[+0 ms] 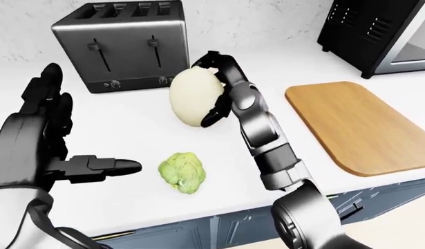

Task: Place the broccoli and the cantaloupe on separate cutting boards.

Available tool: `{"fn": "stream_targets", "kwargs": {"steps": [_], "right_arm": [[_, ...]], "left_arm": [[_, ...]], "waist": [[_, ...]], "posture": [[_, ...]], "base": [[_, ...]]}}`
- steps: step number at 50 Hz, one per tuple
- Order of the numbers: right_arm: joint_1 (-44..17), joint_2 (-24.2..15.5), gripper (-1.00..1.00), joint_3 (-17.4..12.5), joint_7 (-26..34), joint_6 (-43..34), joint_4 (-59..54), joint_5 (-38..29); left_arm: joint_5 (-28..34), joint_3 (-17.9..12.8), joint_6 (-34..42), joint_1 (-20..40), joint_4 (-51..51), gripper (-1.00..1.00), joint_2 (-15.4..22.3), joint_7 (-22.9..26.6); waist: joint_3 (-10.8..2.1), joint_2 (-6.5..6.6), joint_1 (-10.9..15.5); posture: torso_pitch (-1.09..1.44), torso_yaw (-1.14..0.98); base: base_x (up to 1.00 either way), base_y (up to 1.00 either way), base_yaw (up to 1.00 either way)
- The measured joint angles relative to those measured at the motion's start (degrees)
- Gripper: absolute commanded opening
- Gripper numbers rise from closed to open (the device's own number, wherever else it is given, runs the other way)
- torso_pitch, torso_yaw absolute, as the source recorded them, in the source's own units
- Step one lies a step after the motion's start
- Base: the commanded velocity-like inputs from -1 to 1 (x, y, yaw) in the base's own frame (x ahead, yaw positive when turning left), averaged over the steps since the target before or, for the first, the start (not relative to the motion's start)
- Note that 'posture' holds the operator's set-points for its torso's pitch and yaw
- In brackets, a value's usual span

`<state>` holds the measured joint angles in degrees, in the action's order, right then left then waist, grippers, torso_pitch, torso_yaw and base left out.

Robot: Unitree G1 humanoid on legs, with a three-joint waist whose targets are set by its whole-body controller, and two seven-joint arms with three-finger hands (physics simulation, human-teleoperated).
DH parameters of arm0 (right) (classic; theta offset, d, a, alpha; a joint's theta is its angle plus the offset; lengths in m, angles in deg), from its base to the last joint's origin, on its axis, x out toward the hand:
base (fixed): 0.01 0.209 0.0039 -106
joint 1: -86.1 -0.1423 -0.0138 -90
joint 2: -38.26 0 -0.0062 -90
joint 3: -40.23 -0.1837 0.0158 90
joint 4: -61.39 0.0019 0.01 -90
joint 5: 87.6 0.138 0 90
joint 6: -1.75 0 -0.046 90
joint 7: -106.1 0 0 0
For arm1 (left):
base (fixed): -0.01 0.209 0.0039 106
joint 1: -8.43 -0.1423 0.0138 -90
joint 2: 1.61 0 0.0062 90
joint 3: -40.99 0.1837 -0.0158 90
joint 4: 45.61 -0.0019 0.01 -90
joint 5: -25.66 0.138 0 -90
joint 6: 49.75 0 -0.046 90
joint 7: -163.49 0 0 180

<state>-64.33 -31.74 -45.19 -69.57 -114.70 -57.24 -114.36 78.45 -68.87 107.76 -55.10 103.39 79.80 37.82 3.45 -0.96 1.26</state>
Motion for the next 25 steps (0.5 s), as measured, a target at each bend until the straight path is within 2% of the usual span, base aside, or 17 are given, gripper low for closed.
{"fn": "stream_targets", "kwargs": {"steps": [13,25], "right_arm": [[3.85,-1.43,-1.0,0.54,6.46,-8.47,11.81,-3.29],[3.74,-5.69,-1.0,-1.68,9.77,-15.95,22.12,-5.32]], "left_arm": [[1.46,-0.73,-0.37,0.25,-0.06,1.0,-0.25,1.94],[-1.41,0.37,0.06,-1.09,-0.1,1.0,0.43,-1.28]], "waist": [[0.86,-0.53,0.51],[1.29,-0.39,0.42]], "posture": [[0.0,0.0],[0.0,0.0]], "base": [[0.0,0.0,0.0],[0.0,0.0,0.0]]}}
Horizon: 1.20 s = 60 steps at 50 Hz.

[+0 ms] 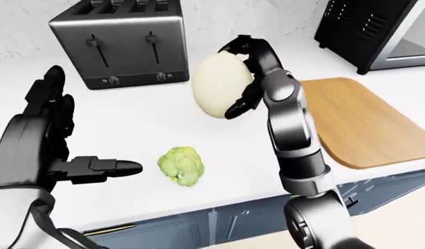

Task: Place the broccoli and the cantaloupe on separate cutting boards.

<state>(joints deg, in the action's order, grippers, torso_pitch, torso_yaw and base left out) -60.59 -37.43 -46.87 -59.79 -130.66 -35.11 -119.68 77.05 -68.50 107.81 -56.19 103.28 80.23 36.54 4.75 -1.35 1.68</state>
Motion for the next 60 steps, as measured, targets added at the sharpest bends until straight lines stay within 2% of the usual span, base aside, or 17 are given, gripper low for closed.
{"fn": "stream_targets", "kwargs": {"steps": [9,16,23,29,36,40,49,60], "right_arm": [[-0.84,-4.51,-1.0,-3.14,-0.71,-0.71,4.15,1.64],[-1.4,-9.23,-1.0,-6.5,-5.98,0.6,-2.1,5.49],[-1.6,-13.19,-1.0,-9.28,-14.1,4.52,-12.57,10.84],[-0.77,-16.26,-1.0,-10.15,-18.7,5.55,-17.07,14.17],[-2.62,-19.15,-1.0,-12.47,-24.05,8.22,-22.75,18.22],[-3.3,-20.87,-1.0,-12.59,-27.3,9.85,-24.07,20.44],[-3.97,-23.85,-1.0,-12.66,-29.18,11.64,-24.64,21.61],[-0.31,-27.02,-1.0,-14.53,-28.38,7.99,-19.75,23.24]], "left_arm": [[-2.67,1.42,1.21,-0.61,-0.03,1.0,1.36,-2.83],[-1.76,1.13,1.68,0.1,0.23,1.0,1.57,-2.33],[-0.95,-0.05,0.59,0.49,0.09,1.0,0.39,-0.24],[0.9,-0.5,-0.36,1.08,0.11,1.0,-0.44,1.52],[-0.2,0.65,-0.12,0.46,-0.09,1.0,-0.2,0.23],[-0.8,0.41,-0.18,0.13,0.1,1.0,-0.06,-0.3],[-1.6,0.21,-0.21,-0.21,-0.02,1.0,0.13,-0.86],[-1.1,0.6,0.92,0.43,0.08,1.0,1.28,-0.45]], "waist": [[-0.6,0.31,-0.27],[-0.63,0.5,-0.57],[-0.49,0.84,-0.87],[-0.24,1.08,-0.98],[-0.42,1.28,-1.06],[-0.64,1.26,-1.05],[-0.82,0.72,-0.8],[-0.38,0.32,-0.19]], "posture": [[0.0,0.0],[0.0,0.0],[0.0,0.0],[0.0,0.0],[0.0,0.0],[0.0,0.0],[0.0,0.0],[0.0,0.0]], "base": [[0.0,0.0,0.0],[0.0,0.0,0.0],[0.0,0.0,0.0],[0.0,0.0,0.0],[0.0,0.0,0.0],[0.0,0.0,0.0],[0.0,0.0,0.0],[0.0,0.0,0.0]]}}
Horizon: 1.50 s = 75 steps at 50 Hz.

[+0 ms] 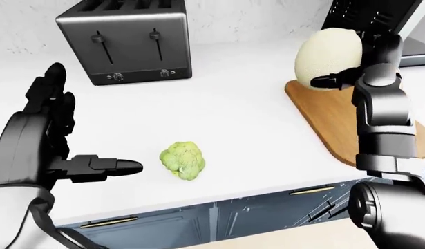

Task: Place the broccoli and the cantaloupe on separate cutting boards.

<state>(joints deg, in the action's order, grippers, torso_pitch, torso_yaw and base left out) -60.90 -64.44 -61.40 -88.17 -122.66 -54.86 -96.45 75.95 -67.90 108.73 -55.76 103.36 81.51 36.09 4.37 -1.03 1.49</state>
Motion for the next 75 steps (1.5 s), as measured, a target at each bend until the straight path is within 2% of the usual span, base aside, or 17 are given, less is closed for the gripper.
{"fn": "stream_targets", "kwargs": {"steps": [22,33,45,49,57,58,68,69,70,74,75], "right_arm": [[10.84,-4.83,-1.0,-4.86,0.67,-5.36,11.87,3.17],[14.89,-5.55,-1.0,-6.36,0.55,-6.14,14.51,4.45],[15.76,-4.37,-1.0,-5.62,0.27,-4.96,13.37,4.44],[16.26,-4.35,-0.77,-5.94,0.87,-5.31,14.35,4.74],[16.33,-4.62,-0.46,-5.83,1.76,-5.84,14.61,5.06],[16.64,-4.57,-0.2,-6.01,1.82,-5.7,14.81,5.09],[17.82,-5.21,0.1,-6.86,3.15,-8.12,16.98,5.69],[17.95,-5.19,0.15,-6.93,3.18,-8.19,17.16,5.74],[18.12,-5.11,0.31,-7.04,3.17,-8.17,17.33,5.8],[19.12,-4.77,0.41,-7.28,3.27,-8.03,18.48,6.28],[19.28,-4.79,0.5,-7.28,3.34,-8.06,18.69,6.39]], "left_arm": [[-4.14,1.08,0.26,-1.84,-0.08,1.0,0.4,-4.36],[-1.9,1.02,0.66,-0.58,0.04,1.0,0.57,-2.04],[-0.58,0.34,0.06,-0.4,-0.05,1.0,-0.3,-0.4],[-0.41,-0.03,-0.41,-0.55,-0.01,1.0,-0.6,-0.18],[-0.57,-0.35,-1.04,-0.84,-0.06,1.0,-0.99,-0.09],[-0.58,-0.29,-1.06,-0.87,-0.06,1.0,-1.03,-0.16],[0.52,-0.01,-0.51,0.21,-0.06,1.0,-0.51,0.88],[0.6,0.1,-0.41,0.26,-0.04,1.0,-0.39,0.9],[0.63,0.17,-0.34,0.3,-0.01,1.0,-0.41,0.83],[0.29,0.46,-0.31,0.11,0.0,1.0,-0.52,0.35],[0.11,0.43,-0.33,0.03,-0.02,1.0,-0.52,0.21]], "waist": [[-0.01,-0.15,0.16],[-0.17,-0.17,-0.1],[-0.24,0.04,-0.32],[-0.34,-0.03,-0.32],[-0.51,-0.11,-0.29],[-0.56,-0.16,-0.26],[-0.54,-0.2,-0.16],[-0.56,-0.18,-0.17],[-0.58,-0.17,-0.17],[-0.67,-0.19,-0.17],[-0.68,-0.19,-0.17]], "posture": [[0.0,0.0],[0.0,0.0],[0.0,0.0],[0.0,0.0],[0.0,0.0],[0.0,0.0],[0.0,0.0],[0.0,0.0],[0.0,0.0],[0.0,0.0],[0.0,0.0]], "base": [[0.0,0.0,0.0],[0.0,0.0,0.0],[0.0,0.0,0.0],[0.0,0.0,0.0],[0.0,0.0,0.0],[0.0,0.0,0.0],[0.0,0.0,0.0],[0.0,0.0,0.0],[0.0,0.0,0.0],[0.0,0.0,0.0],[0.0,0.0,0.0]]}}
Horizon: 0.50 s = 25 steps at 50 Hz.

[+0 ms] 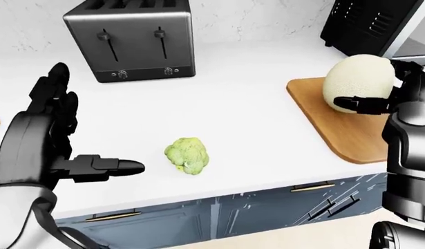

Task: Place the broccoli and the cantaloupe on separate cutting boards.

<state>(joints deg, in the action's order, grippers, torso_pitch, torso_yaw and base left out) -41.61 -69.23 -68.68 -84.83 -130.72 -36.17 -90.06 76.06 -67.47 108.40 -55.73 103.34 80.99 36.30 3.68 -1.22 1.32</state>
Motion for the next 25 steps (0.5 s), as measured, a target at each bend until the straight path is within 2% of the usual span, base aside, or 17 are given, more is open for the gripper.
{"fn": "stream_targets", "kwargs": {"steps": [2,5,7,9,16,25], "right_arm": [[0.54,0.3,0.56,-0.41,-0.12,0.76,0.84,0.23],[-0.27,-0.22,0.76,-1.02,-0.84,2.2,1.98,0.06],[-0.56,-0.7,0.91,-1.8,-1.33,3.24,3.22,-0.23],[-0.68,-1.11,0.98,-2.29,-1.59,3.81,4.2,-0.45],[0.16,-1.09,1.0,-2.55,-1.53,3.58,4.89,-0.48],[0.72,-0.85,1.0,-2.45,-0.99,2.81,4.62,-0.1]], "left_arm": [[-0.47,-0.19,-0.17,-0.35,-0.04,1.0,-0.12,-0.36],[-0.57,-0.53,-0.14,-0.3,-0.15,1.0,-0.04,-0.3],[-0.32,-0.69,-0.29,-0.18,-0.07,1.0,-0.22,-0.01],[0.11,-0.92,-0.58,-0.13,0.1,1.0,-0.51,0.37],[-0.14,-0.98,-0.99,-0.81,-0.04,1.0,-0.73,-0.04],[-1.39,-1.41,-1.25,-1.16,-0.03,1.0,-0.71,-0.91]], "waist": [[-0.13,-0.05,0.01],[-0.32,-0.18,0.0],[-0.68,-0.51,0.01],[-0.97,-0.95,-0.07],[-1.03,-1.84,-0.18],[-0.75,-1.59,-0.01]], "posture": [[0.0,0.0],[0.0,0.0],[0.0,0.0],[0.0,0.0],[0.0,0.0],[0.0,0.0]], "base": [[0.0,0.0,0.0],[0.0,0.0,0.0],[0.0,0.0,0.0],[0.0,0.0,0.0],[0.0,0.0,0.0],[0.0,0.0,0.0]]}}
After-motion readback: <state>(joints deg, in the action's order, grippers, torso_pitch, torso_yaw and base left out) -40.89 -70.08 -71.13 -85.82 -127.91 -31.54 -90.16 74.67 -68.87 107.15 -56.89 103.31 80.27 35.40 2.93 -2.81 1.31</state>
